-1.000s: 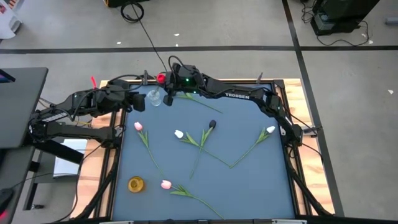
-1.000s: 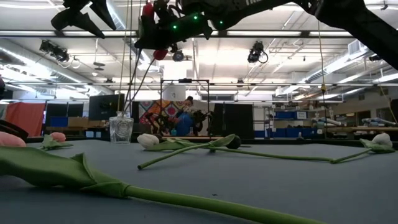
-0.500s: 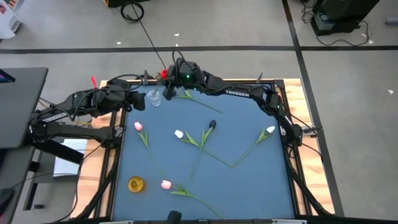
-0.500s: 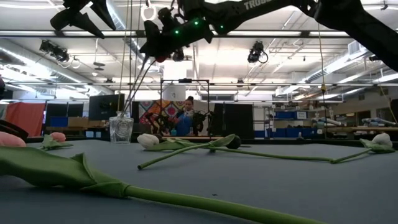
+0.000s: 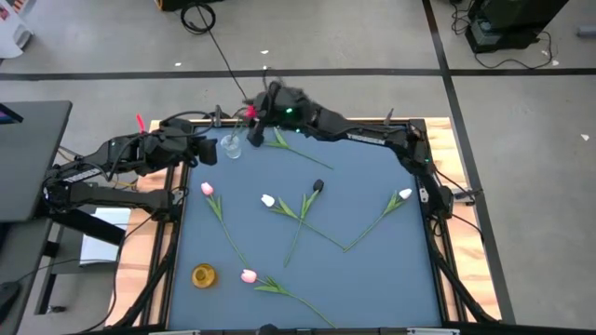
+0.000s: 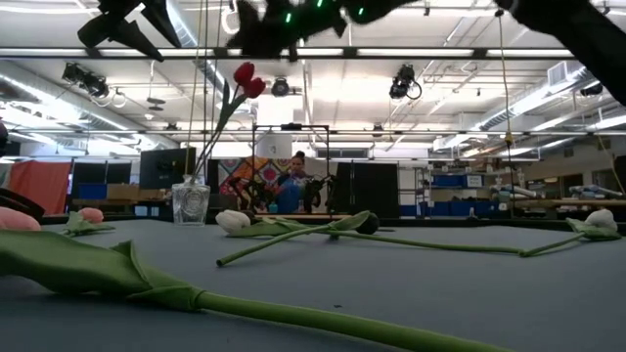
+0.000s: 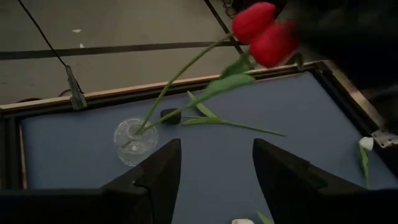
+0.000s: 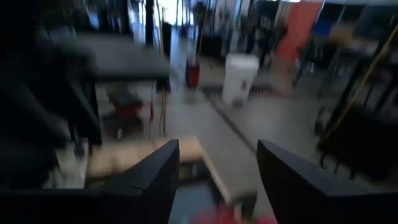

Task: Sort flowers into vase by color
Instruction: Put the red flower into the transparent vase, then put the light pink flower into the transparent vase

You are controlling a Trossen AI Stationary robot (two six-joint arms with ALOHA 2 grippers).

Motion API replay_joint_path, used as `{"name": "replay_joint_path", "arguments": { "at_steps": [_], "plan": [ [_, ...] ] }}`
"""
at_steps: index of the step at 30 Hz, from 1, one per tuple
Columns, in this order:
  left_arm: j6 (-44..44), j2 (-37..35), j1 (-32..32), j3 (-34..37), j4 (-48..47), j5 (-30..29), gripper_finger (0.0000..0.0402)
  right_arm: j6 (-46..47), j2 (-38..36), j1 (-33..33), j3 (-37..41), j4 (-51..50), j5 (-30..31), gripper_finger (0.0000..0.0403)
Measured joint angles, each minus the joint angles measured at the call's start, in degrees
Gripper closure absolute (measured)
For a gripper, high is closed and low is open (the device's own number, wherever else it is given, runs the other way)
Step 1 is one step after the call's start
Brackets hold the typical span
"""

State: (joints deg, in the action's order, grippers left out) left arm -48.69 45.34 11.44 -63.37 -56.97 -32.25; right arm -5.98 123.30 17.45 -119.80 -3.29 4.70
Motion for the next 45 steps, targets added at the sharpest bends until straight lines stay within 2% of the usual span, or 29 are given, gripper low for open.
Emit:
{"name": "replay_joint_path", "arguments": {
  "at_steps": [7, 11, 14, 17, 21, 24, 31, 35, 37, 41, 45],
  "plan": [
    [0.0, 0.0, 0.0, 0.0, -0.3, 0.0, 0.0196, -0.2, -2.9, 1.1, 0.0, 0.1, 0.3, 0.0147],
    [-0.2, 0.0, 0.0, 0.0, -0.4, 1.9, 0.0196, 0.5, -5.2, 1.9, 0.1, -4.8, 5.8, 0.0124],
    [-1.3, 0.2, 0.0, 0.0, -2.2, 4.5, 0.0196, 5.7, -8.5, 2.7, 0.0, -10.0, 7.6, 0.0117],
    [-3.6, 2.2, -0.6, 0.0, -5.8, 7.0, 0.0197, 15.3, -11.5, 4.6, -0.1, -18.7, 4.2, 0.0116],
    [-5.7, 6.1, -2.7, 0.0, -6.2, 7.9, 0.0197, 25.3, -12.9, 8.1, 0.0, -30.5, -5.2, 0.012],
    [-9.3, 9.2, -4.2, 0.0, -6.7, 7.8, 0.0198, 25.9, -12.9, 9.7, 0.0, -38.1, -8.1, 0.0121],
    [-28.5, 18.2, -11.4, 0.0, -16.2, 9.8, 0.0198, 23.9, -13.1, 10.1, 0.0, -49.0, -9.8, 0.0121],
    [-31.7, 22.1, -15.5, 0.1, -15.6, 10.1, 0.0199, 19.7, -13.3, 9.7, 0.0, -53.0, -13.7, 0.0121],
    [-32.0, 23.6, -15.7, 1.0, -13.1, 10.7, 0.0202, 18.9, -13.3, 9.1, 0.6, -54.2, -15.8, 0.0121],
    [-32.9, 24.1, -16.1, 7.6, 0.0, 14.3, 0.0211, 18.1, -14.4, 7.7, 3.8, -53.8, -17.0, 0.0121],
    [-39.9, 24.0, -18.6, 13.8, 5.1, 15.0, 0.0212, 18.4, -16.9, 7.2, 8.4, -53.3, -17.0, 0.0121]
  ]
}}
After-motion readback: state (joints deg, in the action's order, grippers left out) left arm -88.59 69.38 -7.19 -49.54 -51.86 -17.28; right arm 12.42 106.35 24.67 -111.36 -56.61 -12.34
